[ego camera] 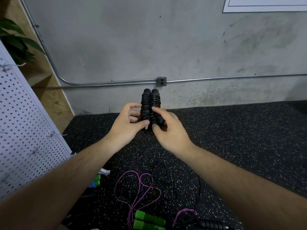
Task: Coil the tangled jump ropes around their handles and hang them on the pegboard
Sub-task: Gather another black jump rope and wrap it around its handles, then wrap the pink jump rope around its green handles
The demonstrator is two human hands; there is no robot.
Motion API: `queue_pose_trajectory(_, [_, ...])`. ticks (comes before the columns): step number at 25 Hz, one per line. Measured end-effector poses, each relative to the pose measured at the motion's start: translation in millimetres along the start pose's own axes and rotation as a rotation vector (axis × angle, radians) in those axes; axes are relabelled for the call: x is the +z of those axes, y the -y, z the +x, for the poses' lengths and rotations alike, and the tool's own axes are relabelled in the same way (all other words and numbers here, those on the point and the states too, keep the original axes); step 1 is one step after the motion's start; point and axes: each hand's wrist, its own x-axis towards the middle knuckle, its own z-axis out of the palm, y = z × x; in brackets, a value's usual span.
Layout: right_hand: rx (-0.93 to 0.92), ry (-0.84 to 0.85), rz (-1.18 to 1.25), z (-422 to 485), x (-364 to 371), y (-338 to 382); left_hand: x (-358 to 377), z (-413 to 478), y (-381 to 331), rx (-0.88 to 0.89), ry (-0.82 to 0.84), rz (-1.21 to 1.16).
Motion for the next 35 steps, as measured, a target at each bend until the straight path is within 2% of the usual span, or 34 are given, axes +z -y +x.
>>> queue_pose_trajectory(2, [0.032,0.072,0.005,8.9,6.2,-2.3,-7.3,-0.6,-0.9,-0.029,0.004,-0.007])
queue_pose_trajectory(6, [0.040,0.147,0.044,28.3,28.8,-5.2,-36.2,5.2,-1.2,-0.114,0.076,0.131])
queue_pose_trajectory(11, [0.015,0.284,0.097,46.4,88.1,-9.0,-80.9,-3.1,17.2,-0.208,0.050,0.227])
queue_pose_trajectory(25, [-0.001,0.823,-0.290,14.7,329.0,-62.4,-164.9,-103.0,268.2,-0.651,-0.235,0.146])
queue_pose_trajectory(27, [0.015,0.876,-0.288,5.7,366.2,-75.3,-173.0,-119.0,300.3,-0.709,-0.226,0.159])
queue_pose_trajectory(30, [0.057,0.914,-0.262,-10.5,414.7,-94.5,-188.2,-138.3,337.6,-0.810,-0.123,0.324])
queue_pose_trajectory(32, [0.034,0.925,-0.253,-24.2,438.5,-105.9,-194.3,-145.8,359.2,-0.880,-0.006,0.599])
queue_pose_trajectory(34, [0.036,0.942,-0.268,-34.5,452.1,-112.6,-187.7,-149.9,368.1,-0.831,0.077,0.875])
queue_pose_trajectory(35, [0.032,0.952,-0.287,-39.2,458.0,-116.9,-181.9,-150.2,371.2,-0.769,0.091,0.920])
